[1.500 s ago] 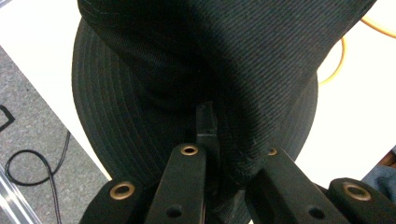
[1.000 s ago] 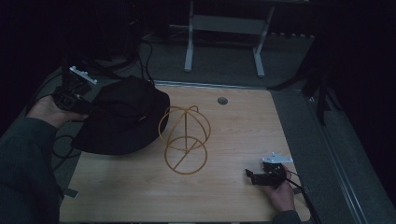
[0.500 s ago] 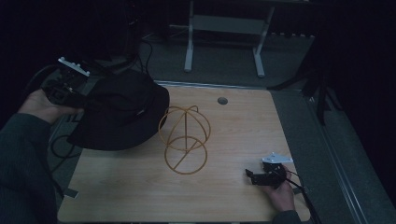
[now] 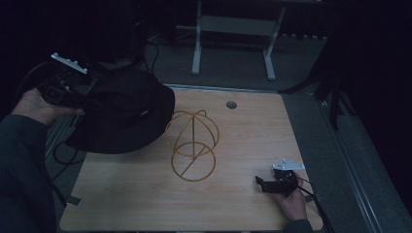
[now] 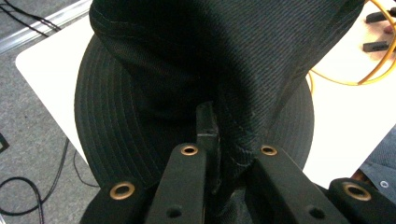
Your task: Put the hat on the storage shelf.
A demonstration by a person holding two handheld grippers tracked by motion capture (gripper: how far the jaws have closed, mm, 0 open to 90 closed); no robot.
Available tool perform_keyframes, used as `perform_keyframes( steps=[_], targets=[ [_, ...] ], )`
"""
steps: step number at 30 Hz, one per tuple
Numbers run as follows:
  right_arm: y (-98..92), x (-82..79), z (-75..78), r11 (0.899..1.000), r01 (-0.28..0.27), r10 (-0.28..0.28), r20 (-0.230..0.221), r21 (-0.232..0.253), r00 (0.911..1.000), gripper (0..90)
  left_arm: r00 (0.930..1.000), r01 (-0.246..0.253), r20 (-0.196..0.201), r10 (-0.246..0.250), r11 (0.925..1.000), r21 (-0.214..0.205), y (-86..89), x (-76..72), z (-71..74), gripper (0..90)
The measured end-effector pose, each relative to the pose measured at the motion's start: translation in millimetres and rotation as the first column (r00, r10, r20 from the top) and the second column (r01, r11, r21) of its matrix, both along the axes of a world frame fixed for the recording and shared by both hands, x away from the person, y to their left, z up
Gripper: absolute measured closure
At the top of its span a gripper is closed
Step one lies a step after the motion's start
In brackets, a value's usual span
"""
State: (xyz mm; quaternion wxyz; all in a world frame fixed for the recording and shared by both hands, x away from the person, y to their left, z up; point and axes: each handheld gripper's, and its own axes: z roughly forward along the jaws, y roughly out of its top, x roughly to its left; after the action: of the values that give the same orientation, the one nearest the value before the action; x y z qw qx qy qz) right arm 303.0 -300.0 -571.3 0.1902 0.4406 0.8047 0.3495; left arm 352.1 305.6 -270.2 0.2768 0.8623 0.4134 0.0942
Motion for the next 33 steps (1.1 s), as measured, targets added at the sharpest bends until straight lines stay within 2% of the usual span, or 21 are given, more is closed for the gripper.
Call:
perform_keyframes(
  steps=[12,21,33],
  targets=[
    [0.0,-0.1,0.0,1.0,0.0,0.0,0.0,0.0,1.0,11.4,0.9997,0.01,0.02,-0.01,0.9999,-0.013,-2.5,-3.3,7.8,88.0],
    [0.0,-0.2,0.0,1.0,0.001,-0.001,-0.001,0.0,1.0,11.4,0.9991,0.001,0.042,0.0,1.0,-0.009,-3.5,-6.1,17.3,88.0],
    [0.0,-0.1,0.0,1.0,0.001,-0.001,-0.001,0.001,1.0,11.4,0.9972,0.007,0.075,-0.004,0.9993,-0.038,-1.9,-12.0,32.2,88.1]
  ],
)
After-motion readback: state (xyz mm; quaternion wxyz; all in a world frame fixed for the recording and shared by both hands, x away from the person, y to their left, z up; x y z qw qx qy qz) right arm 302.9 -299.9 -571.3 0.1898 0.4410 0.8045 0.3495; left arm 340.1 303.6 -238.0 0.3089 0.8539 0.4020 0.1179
